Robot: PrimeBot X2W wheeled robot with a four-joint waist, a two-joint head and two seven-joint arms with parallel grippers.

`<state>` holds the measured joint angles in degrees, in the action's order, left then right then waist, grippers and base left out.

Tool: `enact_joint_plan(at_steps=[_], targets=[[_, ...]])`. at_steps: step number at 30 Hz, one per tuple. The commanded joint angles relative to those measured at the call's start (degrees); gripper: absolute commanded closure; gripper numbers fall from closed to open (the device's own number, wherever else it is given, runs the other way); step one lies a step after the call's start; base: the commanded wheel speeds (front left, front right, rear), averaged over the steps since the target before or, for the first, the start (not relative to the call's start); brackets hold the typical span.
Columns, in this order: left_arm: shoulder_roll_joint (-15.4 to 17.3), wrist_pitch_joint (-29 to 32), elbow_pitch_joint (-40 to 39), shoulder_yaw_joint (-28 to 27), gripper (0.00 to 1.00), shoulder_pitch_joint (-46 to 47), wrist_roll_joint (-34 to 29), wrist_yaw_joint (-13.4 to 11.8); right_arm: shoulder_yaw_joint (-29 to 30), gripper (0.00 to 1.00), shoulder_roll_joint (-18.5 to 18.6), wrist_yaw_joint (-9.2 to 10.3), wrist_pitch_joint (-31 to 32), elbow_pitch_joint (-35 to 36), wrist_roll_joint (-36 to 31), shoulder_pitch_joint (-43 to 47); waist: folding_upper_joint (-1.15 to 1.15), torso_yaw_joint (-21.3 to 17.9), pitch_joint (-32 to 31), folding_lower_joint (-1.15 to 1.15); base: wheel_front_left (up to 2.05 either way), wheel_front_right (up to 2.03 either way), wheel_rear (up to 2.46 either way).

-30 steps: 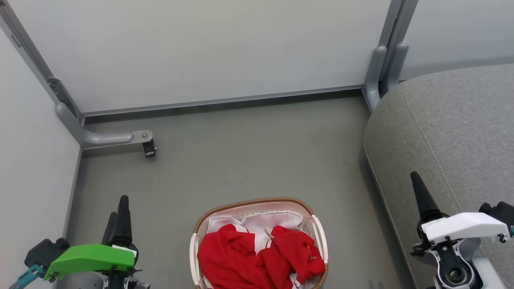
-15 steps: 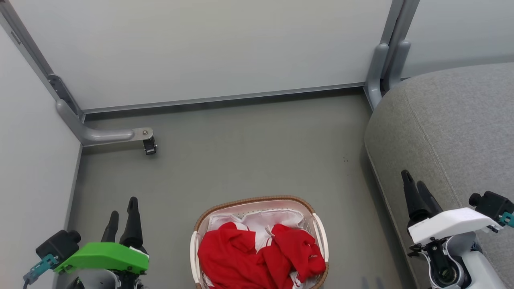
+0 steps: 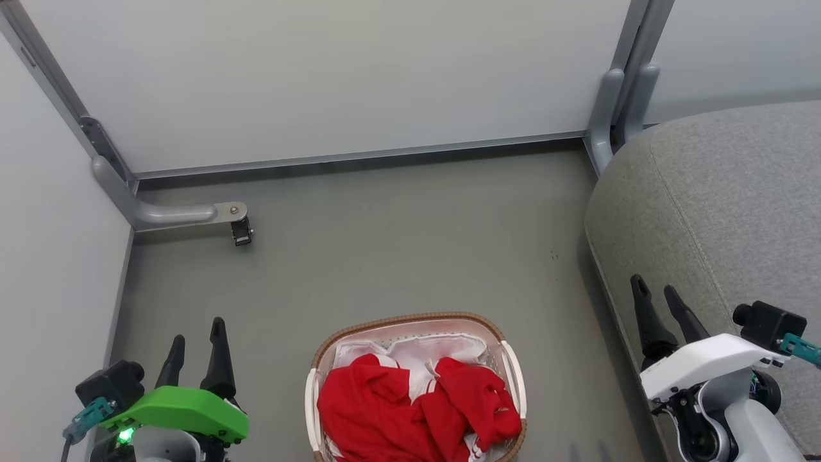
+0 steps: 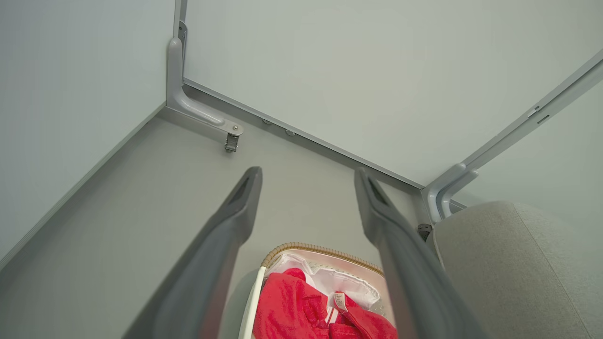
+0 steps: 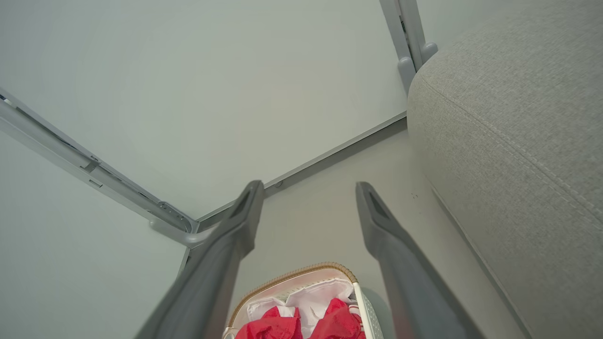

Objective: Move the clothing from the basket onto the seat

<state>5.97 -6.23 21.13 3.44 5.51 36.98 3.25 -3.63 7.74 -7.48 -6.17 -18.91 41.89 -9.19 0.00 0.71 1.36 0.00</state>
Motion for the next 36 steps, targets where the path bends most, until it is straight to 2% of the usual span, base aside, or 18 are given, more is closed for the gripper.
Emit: enact_joint_plan(at_steps=[1, 20, 36], targets=[[0.59, -0.58, -0.24, 0.22, 0.0, 1.24, -2.06, -0.53, -0.22, 0.0, 0.42, -0.01, -0.69, 0.14, -1.83, -1.46, 0.0, 0.02, -0.04, 0.0, 0.0, 0.0, 0.0], [2.04, -3.54, -1.29, 3.89, 0.0, 0.46, -13.83, -3.39, -1.32, 0.0, 0.38, -0.01, -3.61, -0.97, -14.69, -2.14, 0.0, 0.73, -0.08, 0.0, 0.0, 0.0, 0.0], [1.48, -5.64, -1.45, 4.03, 0.0, 1.36, -20.95, -3.42, -0.77, 0.0, -0.37, -0.02, -5.64, -2.17, -24.87, -3.7, 0.0, 1.07, 0.1, 0.0, 0.0, 0.0, 0.0]])
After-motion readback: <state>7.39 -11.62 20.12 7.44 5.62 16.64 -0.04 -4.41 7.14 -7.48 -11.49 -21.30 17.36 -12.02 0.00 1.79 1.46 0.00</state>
